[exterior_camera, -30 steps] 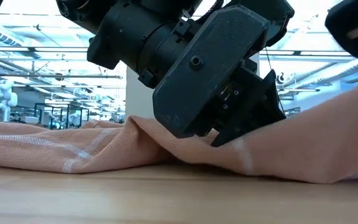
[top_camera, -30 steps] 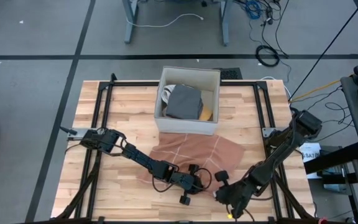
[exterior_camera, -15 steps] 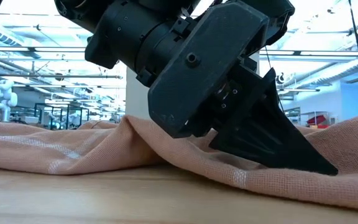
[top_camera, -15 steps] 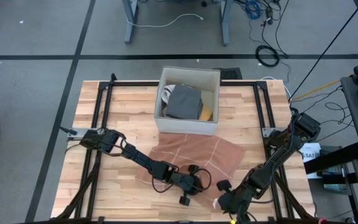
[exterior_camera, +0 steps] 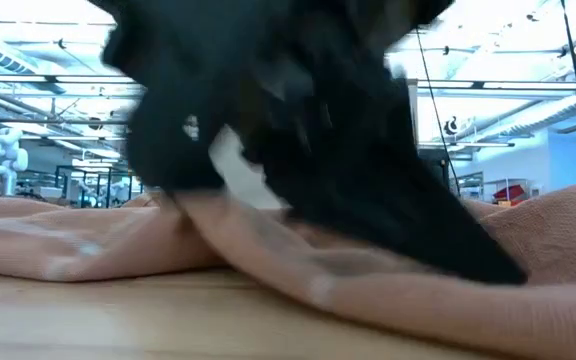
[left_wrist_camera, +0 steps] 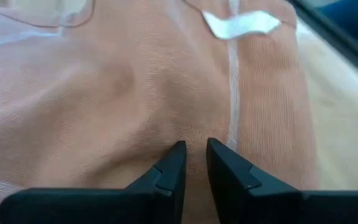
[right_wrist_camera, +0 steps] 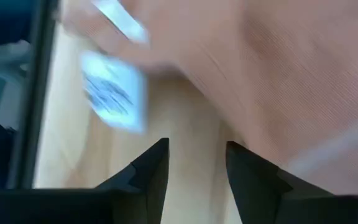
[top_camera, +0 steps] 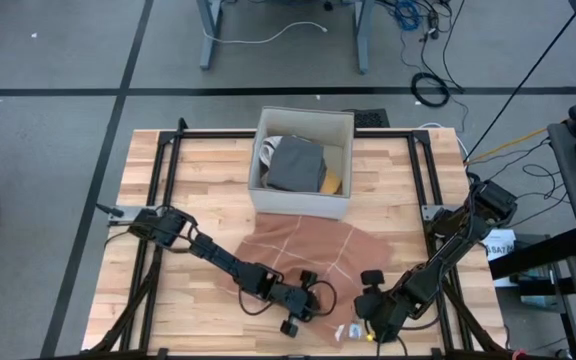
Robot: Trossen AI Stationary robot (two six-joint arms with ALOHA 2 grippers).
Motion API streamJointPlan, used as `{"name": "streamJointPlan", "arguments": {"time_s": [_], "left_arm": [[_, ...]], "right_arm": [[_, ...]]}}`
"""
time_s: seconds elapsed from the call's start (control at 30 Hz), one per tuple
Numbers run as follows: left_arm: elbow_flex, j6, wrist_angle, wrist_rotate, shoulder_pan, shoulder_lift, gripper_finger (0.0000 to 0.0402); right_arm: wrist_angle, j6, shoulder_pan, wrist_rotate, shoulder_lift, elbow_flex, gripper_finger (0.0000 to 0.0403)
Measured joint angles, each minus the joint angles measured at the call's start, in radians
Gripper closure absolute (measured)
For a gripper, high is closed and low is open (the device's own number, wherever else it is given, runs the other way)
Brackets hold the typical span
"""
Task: Fold towel
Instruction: Fold the brown towel with white checkered lines
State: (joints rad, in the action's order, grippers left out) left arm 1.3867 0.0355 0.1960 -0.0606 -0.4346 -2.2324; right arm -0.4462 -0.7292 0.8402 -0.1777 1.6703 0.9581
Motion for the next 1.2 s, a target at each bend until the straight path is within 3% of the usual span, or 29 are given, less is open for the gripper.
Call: {"name": "streamJointPlan", "arguments": {"time_s": [0.1,0.27,0.4,0.7,0.87,1.2], "left_arm": [[0.002,-0.001,-0.017,0.024,-0.015,0.028,0.0330],[0.006,-0.029,-0.141,0.154,-0.029,0.030,0.0330],[0.009,-0.067,-0.232,0.156,-0.042,0.036,0.0330],[0.008,-0.076,-0.259,0.166,-0.051,0.042,0.0330],[0.007,-0.079,-0.255,0.163,-0.051,0.043,0.0330],[0.007,-0.078,-0.254,0.153,-0.053,0.043,0.0330]], "right_arm": [[-0.038,-0.013,0.000,-0.003,0.000,0.000,0.0264],[-0.099,-0.020,0.000,-0.009,-0.015,0.000,0.0275],[-0.258,-0.088,0.000,-0.053,-0.027,0.000,0.0283],[-0.513,-0.219,0.000,-0.166,-0.079,0.000,0.0298],[-0.533,-0.241,-0.009,-0.256,-0.106,0.000,0.0298],[-0.417,-0.213,-0.089,-0.259,-0.106,-0.105,0.0298]]}}
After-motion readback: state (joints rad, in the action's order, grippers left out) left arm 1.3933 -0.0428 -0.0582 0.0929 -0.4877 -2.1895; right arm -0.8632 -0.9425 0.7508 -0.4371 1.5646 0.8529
